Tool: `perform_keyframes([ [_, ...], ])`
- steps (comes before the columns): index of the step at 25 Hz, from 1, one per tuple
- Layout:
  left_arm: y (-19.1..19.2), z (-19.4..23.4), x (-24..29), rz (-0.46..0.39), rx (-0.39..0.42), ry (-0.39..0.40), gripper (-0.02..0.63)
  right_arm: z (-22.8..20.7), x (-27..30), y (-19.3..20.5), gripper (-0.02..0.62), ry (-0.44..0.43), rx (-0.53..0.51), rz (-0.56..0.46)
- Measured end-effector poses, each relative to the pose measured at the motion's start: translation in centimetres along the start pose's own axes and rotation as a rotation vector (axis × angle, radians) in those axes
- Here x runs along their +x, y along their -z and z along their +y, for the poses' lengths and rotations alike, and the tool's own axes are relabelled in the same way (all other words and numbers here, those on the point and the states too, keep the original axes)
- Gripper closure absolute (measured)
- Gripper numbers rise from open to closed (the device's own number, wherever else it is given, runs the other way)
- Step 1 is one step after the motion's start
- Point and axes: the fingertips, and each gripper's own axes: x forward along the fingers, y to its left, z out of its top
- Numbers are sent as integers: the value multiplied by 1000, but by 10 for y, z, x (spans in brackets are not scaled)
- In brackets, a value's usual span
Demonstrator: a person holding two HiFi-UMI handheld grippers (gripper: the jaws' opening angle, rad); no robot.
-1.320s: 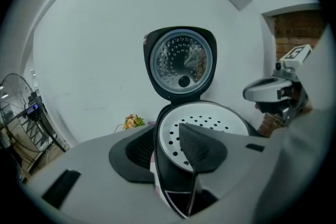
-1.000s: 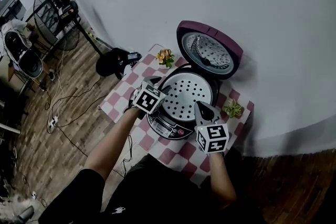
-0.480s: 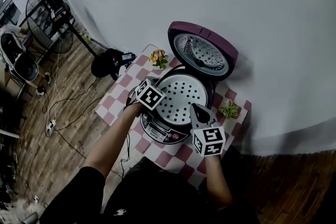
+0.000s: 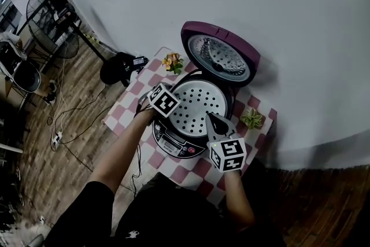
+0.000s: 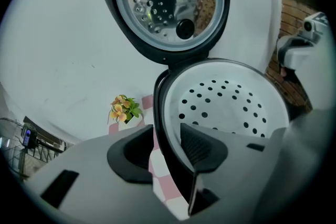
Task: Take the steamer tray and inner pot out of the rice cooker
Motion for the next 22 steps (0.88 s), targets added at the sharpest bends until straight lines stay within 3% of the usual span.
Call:
perform_keyframes([
  [6,6,-3,5,45,-8,37,440,0,-2,4,592,-7,3,5],
  [12,-1,3,-9,0,-52,28,466,-4,-4,3,592,-5,5,-4],
  [18,-3,9,-33,-44,-298,183,512,7,-9,-23,592,-10,-4,-15],
  [21,-4,5,-33,-76,-390,225,518,2,-10,-16,592,-14,-1,-21],
  [22,-6,4,-36,-94,-417,234,548,2,-11,-16,592,-14,0,-22],
])
